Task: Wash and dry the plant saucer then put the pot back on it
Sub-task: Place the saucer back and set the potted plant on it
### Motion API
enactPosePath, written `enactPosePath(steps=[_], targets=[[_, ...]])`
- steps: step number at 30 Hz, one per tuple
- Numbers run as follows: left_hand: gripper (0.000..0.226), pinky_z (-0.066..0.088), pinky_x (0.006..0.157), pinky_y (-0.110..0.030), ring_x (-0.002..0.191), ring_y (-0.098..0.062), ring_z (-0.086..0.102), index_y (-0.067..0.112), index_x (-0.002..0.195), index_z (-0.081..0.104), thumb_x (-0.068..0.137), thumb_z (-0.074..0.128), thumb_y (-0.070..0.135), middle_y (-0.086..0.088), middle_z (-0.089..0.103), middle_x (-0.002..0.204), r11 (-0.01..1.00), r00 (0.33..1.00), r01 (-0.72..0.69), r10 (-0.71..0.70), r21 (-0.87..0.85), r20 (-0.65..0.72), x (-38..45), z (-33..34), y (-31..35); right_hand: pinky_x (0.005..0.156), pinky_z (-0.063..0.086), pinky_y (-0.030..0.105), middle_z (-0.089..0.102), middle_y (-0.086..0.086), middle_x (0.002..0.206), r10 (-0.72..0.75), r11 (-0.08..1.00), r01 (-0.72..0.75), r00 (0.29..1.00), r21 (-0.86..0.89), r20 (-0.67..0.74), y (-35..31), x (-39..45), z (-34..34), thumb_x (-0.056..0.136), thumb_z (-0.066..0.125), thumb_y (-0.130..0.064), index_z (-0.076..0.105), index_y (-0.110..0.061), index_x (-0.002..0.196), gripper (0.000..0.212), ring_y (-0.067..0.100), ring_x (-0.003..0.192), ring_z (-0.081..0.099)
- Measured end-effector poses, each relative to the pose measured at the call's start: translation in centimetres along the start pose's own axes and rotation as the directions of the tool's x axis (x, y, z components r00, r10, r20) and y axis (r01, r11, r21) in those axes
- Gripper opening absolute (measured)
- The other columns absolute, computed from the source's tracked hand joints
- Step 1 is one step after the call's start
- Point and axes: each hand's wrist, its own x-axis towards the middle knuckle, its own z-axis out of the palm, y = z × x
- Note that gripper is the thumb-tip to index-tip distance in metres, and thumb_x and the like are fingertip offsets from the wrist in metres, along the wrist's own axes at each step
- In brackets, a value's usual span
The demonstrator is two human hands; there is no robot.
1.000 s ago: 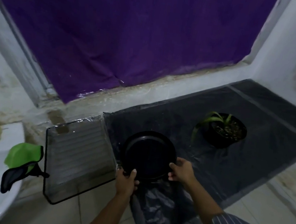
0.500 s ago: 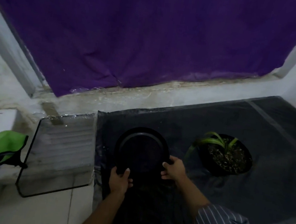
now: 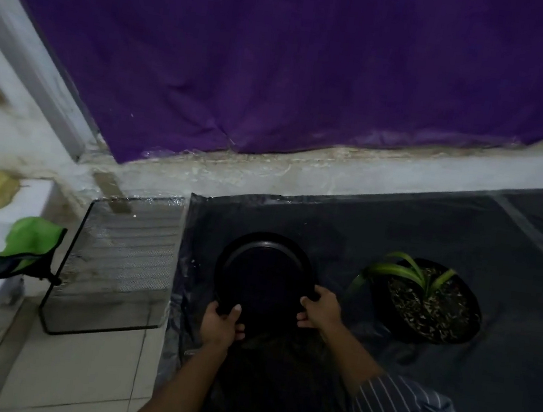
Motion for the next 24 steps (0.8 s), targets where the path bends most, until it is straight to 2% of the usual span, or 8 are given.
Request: enactPosePath(steps=[3,6,9,12,14,17,21,24], targets=[[0.047,0.05,0.037,-0.025,0.058,-0.024,0.058,0.0,0.13,0.038,0.092,0.057,0.019,-0.016,0.06,0.093,0.996,0.999,0.021,-0.019,0.081,-0.032,-0.3,0.0,0.6,0.052,0.059,0.035,0.065,0.018,0.109,-0.004,1.0,0.004,1.0,-0.007,0.016,-0.1,-0.2,-0.2,0.095,0.052,-0.01,0.031,-0.013,0.144,0.054,0.018,0.055,0.06],[0.06,0.052,0.077,-0.043,0.104,-0.043,0.056,0.0,0.138,0.027,0.091,0.056,0.024,-0.029,0.044,0.129,0.959,0.975,0.015,0.048,0.283,-0.215,-1.1,0.5,1.2,0.039,0.053,0.026,0.065,0.013,0.098,-0.024,0.997,0.023,1.0,-0.07,-0.001,-0.1,-0.7,-1.1,0.095,0.053,-0.018,0.031,-0.014,0.145,0.055,0.016,0.053,0.059],[0.056,0.044,0.093,-0.046,0.113,-0.042,0.048,0.003,0.138,0.03,0.09,0.055,0.015,-0.027,0.034,0.133,0.915,0.925,-0.145,0.26,0.376,-0.276,-2.3,2.2,2.3,0.043,0.052,0.026,0.063,0.006,0.086,-0.129,0.983,0.119,0.99,-0.142,-0.064,-0.4,-1.6,-3.0,0.094,0.052,-0.021,0.047,-0.012,0.132,0.039,0.015,0.056,0.059],[0.046,0.044,0.092,-0.041,0.111,-0.034,0.049,0.005,0.132,0.039,0.089,0.055,0.009,-0.02,0.039,0.127,0.854,0.901,-0.318,0.408,0.411,-0.15,-3.4,5.6,3.3,0.063,0.047,0.024,0.06,-0.002,0.079,-0.354,0.912,0.296,0.918,-0.284,-0.181,-1.1,-3.1,-6.7,0.09,0.056,-0.019,0.061,-0.012,0.11,0.021,0.016,0.071,0.062],[0.041,0.044,0.089,-0.038,0.107,-0.029,0.051,0.006,0.128,0.042,0.089,0.055,0.008,-0.016,0.043,0.123,0.825,0.888,-0.401,0.456,0.399,-0.051,-4.2,8.1,3.9,0.057,0.036,0.015,0.057,-0.005,0.067,-0.478,0.864,0.385,0.83,-0.324,-0.289,-1.5,-4.3,-9.5,0.088,0.058,-0.016,0.063,-0.013,0.096,0.01,0.01,0.06,0.054],[0.032,0.046,0.084,-0.032,0.096,-0.023,0.053,0.008,0.123,0.045,0.091,0.053,0.01,-0.011,0.046,0.118,0.82,0.89,-0.453,0.438,0.35,0.125,-5.5,12.1,4.1,0.05,0.031,0.021,0.054,0.001,0.057,-0.534,0.845,0.448,0.684,-0.291,-0.497,-1.3,-5.8,-13.5,0.085,0.057,-0.012,0.057,-0.016,0.076,0.01,0.01,0.05,0.048],[0.028,0.041,0.069,-0.017,0.078,-0.007,0.051,0.007,0.121,0.047,0.095,0.049,0.018,-0.01,0.053,0.115,0.82,0.864,-0.459,0.325,0.341,0.384,-7.0,16.5,4.0,0.07,0.043,0.031,0.06,0.006,0.081,-0.489,0.87,0.365,0.546,-0.332,-0.68,-0.2,-6.0,-17.7,0.085,0.055,-0.013,0.059,-0.013,0.081,0.006,0.022,0.081,0.054],[0.038,0.048,0.079,-0.033,0.097,-0.026,0.059,0.007,0.128,0.041,0.098,0.043,0.029,-0.015,0.057,0.12,0.83,0.832,-0.408,0.167,0.38,0.528,-8.3,19.1,4.2,0.091,0.039,0.045,0.056,0.012,0.113,-0.378,0.926,0.198,0.537,-0.323,-0.754,0.7,-4.5,-19.8,0.089,0.052,-0.018,0.06,-0.012,0.102,0.016,0.03,0.107,0.049]])
